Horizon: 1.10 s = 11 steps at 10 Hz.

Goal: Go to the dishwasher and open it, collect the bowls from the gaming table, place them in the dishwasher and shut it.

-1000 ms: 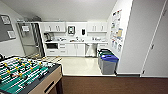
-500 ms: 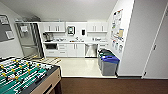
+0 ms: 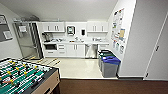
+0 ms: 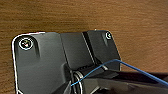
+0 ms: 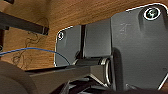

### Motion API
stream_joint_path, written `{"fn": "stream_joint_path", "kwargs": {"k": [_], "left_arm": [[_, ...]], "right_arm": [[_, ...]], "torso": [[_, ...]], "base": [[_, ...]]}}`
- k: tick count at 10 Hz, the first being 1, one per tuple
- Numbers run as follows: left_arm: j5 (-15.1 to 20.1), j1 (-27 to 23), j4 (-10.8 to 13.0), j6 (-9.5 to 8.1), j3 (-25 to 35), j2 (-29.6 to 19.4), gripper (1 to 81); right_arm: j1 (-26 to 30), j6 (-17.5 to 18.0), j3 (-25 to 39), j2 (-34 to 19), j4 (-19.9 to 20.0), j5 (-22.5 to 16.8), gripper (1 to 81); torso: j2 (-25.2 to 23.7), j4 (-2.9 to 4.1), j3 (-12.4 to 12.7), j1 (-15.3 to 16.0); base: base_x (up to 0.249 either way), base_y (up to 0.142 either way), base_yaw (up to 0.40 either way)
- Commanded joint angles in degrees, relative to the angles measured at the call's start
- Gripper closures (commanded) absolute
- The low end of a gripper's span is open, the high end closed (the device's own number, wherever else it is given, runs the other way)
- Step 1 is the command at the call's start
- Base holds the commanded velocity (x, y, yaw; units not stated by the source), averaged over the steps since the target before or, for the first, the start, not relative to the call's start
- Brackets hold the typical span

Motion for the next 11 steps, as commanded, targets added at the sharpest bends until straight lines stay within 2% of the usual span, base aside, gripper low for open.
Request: {"fn": "stream_joint_path", "kwargs": {"k": [1, 11], "left_arm": [[3.0, -3.4, -0.3, 0.14, 1.0, -0.7, 1.0], [3.0, -3.3, -0.4, 0.05, 1.0, -0.8, 1.0]], "right_arm": [[2.8, -0.3, 0.5, -0.8, -0.9, -2.6, 1.0], [3.2, -0.3, 0.4, -0.7, -0.9, -2.6, 1.0]], "torso": [[0.0, 0.0, 0.0, 0.0], [0.0, 0.0, 0.0, 0.0]], "base": [[0.137, 0.0, 0.0], [0.137, 0.0, 0.0]]}}
